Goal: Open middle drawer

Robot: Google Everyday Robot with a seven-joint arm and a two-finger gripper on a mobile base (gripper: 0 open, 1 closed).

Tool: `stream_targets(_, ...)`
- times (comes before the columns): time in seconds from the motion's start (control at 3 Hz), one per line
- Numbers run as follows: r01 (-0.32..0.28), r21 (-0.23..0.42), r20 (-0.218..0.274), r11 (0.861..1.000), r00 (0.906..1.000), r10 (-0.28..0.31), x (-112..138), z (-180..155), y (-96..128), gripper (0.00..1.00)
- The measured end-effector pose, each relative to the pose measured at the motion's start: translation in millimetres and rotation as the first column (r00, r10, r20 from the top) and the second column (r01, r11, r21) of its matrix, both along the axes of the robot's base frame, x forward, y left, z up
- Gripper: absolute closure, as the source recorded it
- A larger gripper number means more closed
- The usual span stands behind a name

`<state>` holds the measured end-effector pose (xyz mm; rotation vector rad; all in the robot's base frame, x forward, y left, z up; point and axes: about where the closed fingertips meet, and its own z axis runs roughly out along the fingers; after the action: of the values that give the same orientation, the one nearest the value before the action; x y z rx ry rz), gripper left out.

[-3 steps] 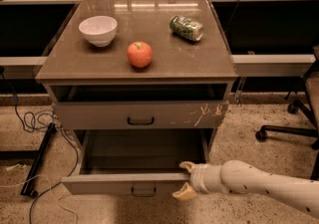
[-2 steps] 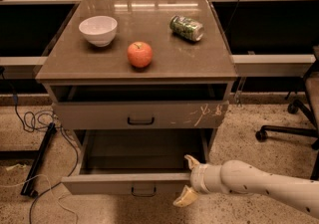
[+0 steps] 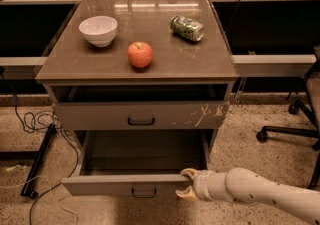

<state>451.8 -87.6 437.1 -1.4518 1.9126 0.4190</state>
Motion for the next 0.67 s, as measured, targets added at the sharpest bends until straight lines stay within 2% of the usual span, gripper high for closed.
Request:
stream_targets(0.33, -0.017, 0.029, -0.003, 0.999, 0.9999, 0.017, -24.7, -2.6, 0.3, 0.79)
stream_targets(0.67, -0.017, 0.029, -0.003, 0.999, 0.9999, 0.017, -24.4, -0.8, 0.4, 0.99)
